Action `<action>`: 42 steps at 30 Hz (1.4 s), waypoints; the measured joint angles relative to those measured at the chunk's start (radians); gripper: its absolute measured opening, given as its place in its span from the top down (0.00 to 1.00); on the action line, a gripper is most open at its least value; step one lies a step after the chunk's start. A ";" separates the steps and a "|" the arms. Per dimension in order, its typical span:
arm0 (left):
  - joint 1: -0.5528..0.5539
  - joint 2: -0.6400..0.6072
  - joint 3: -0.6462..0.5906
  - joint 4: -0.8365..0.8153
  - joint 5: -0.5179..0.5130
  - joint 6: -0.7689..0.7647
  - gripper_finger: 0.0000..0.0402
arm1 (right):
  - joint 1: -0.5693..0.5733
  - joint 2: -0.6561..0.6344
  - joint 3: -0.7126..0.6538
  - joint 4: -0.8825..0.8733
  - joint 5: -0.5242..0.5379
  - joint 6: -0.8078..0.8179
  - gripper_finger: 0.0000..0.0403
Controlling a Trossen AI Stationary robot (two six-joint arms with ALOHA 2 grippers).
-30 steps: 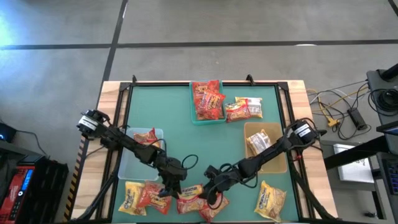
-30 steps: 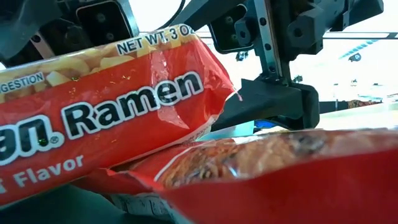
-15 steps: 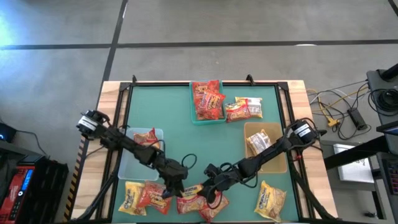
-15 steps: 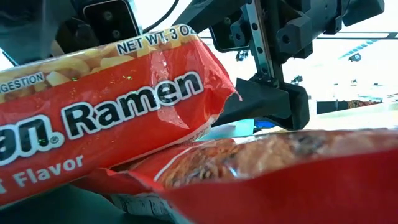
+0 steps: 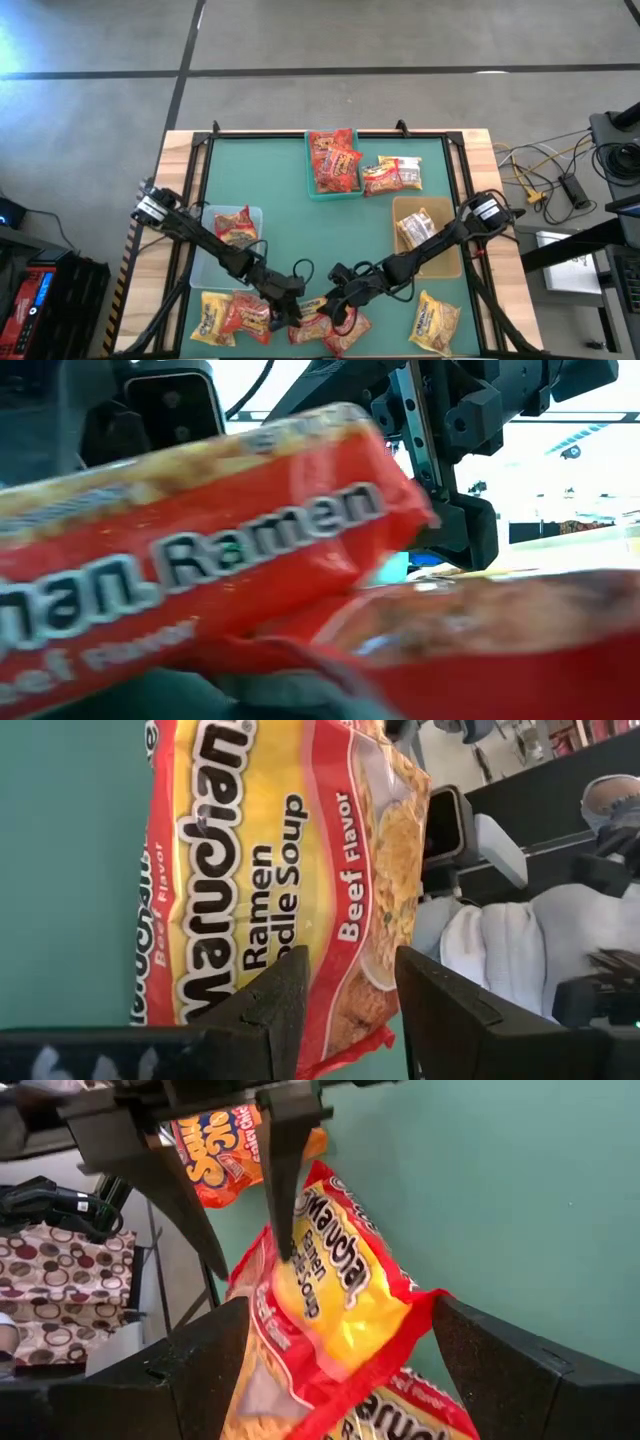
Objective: Sort Maruchan noodles
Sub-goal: Put the red noodle pack into the white transparent bin
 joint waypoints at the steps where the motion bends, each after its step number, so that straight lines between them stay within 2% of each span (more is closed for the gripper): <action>1: 0.000 0.006 0.008 0.000 -0.008 -0.002 0.66 | 0.000 0.000 0.000 0.000 0.000 0.000 0.25; 5: 0.000 0.020 0.041 -0.027 -0.039 0.017 0.66 | 0.003 0.000 0.000 -0.005 0.000 0.000 0.25; 9: -0.001 0.021 0.069 -0.084 -0.113 0.035 0.66 | 0.006 0.000 0.000 -0.011 0.003 -0.012 0.25; 16: 0.002 0.019 0.074 -0.121 -0.186 0.057 0.66 | 0.010 -0.001 -0.001 -0.026 -0.025 -0.064 0.25; 23: 0.026 0.019 0.073 -0.138 -0.249 0.087 0.66 | 0.002 -0.041 -0.001 -0.165 -0.037 -0.078 0.25; 31: 0.095 0.020 0.071 -0.145 -0.281 0.166 0.66 | -0.026 -0.088 0.000 -0.323 -0.027 -0.081 0.25; 42: 0.260 0.021 0.070 -0.171 -0.292 0.325 0.66 | -0.082 -0.152 0.000 -0.464 -0.026 -0.155 0.25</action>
